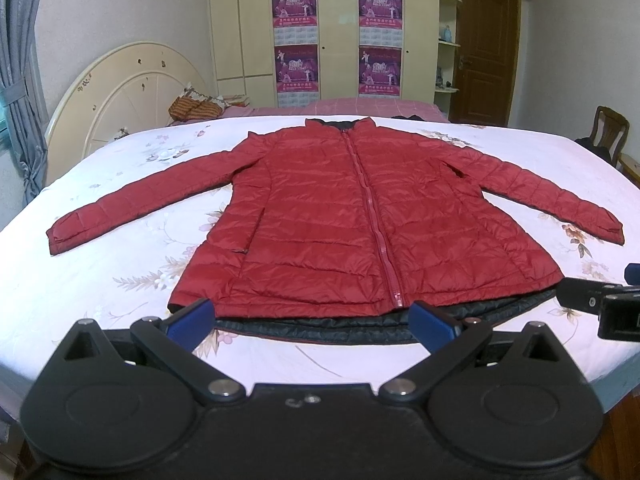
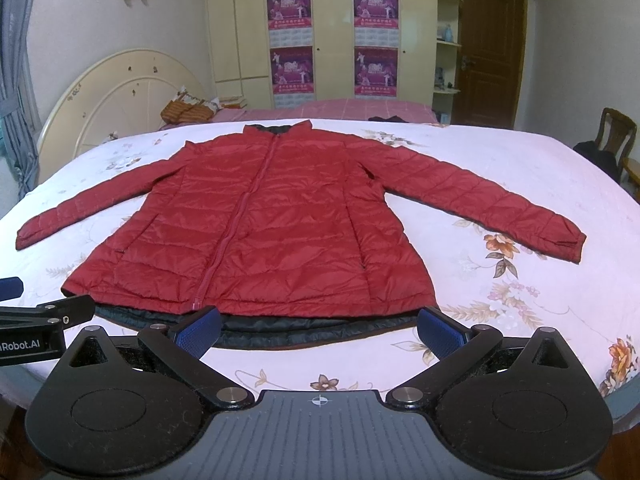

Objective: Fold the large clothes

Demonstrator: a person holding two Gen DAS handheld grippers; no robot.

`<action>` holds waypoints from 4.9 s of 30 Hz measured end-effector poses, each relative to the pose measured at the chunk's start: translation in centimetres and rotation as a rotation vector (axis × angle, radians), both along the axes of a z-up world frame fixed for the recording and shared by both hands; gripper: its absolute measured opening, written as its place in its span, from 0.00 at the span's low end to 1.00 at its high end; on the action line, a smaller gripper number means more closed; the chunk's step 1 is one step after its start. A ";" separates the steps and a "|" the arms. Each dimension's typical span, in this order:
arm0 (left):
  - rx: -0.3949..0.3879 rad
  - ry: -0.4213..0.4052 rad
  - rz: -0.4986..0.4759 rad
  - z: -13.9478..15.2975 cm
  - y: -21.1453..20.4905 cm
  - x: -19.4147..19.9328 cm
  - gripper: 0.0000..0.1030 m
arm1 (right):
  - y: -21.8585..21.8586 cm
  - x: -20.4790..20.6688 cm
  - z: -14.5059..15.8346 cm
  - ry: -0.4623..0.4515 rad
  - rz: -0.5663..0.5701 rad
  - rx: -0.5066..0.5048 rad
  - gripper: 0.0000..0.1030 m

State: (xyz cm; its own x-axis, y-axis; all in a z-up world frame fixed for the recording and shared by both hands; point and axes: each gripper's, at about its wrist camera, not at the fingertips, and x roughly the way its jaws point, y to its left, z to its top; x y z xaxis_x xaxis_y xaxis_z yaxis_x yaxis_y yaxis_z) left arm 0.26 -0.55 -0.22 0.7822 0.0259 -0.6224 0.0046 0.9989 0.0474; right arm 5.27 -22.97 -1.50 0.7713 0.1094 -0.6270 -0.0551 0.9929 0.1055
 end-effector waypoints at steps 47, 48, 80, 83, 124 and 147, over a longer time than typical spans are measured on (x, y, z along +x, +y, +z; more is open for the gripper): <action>-0.009 -0.011 -0.026 0.6 0.6 5.2 1.00 | -0.3 4.6 0.9 -0.032 -0.062 -0.017 1.00; -0.009 -0.011 -0.028 0.6 0.6 5.6 1.00 | -0.3 5.0 0.9 -0.032 -0.068 -0.017 1.00; -0.030 0.026 -0.125 -1.2 3.4 22.2 1.00 | 0.0 20.4 -1.1 0.010 -0.243 -0.053 1.00; -0.022 0.035 -0.145 -1.3 3.1 23.3 1.00 | -0.5 21.2 -1.2 0.018 -0.273 -0.054 1.00; -0.093 0.193 -0.253 -7.0 -14.7 32.9 0.95 | -29.5 18.0 -10.8 0.048 -0.786 0.499 0.63; -0.094 0.203 0.004 -6.7 -7.4 36.1 0.95 | -29.8 23.4 -6.5 -0.081 -0.628 0.278 0.17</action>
State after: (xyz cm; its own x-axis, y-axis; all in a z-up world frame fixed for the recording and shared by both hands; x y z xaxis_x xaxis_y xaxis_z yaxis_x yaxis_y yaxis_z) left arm 36.32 -7.94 -6.89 0.6403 -0.0373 -0.7672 0.0008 0.9989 -0.0479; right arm 28.67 -52.72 -8.00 0.7847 -0.2246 -0.5778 0.5026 0.7760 0.3810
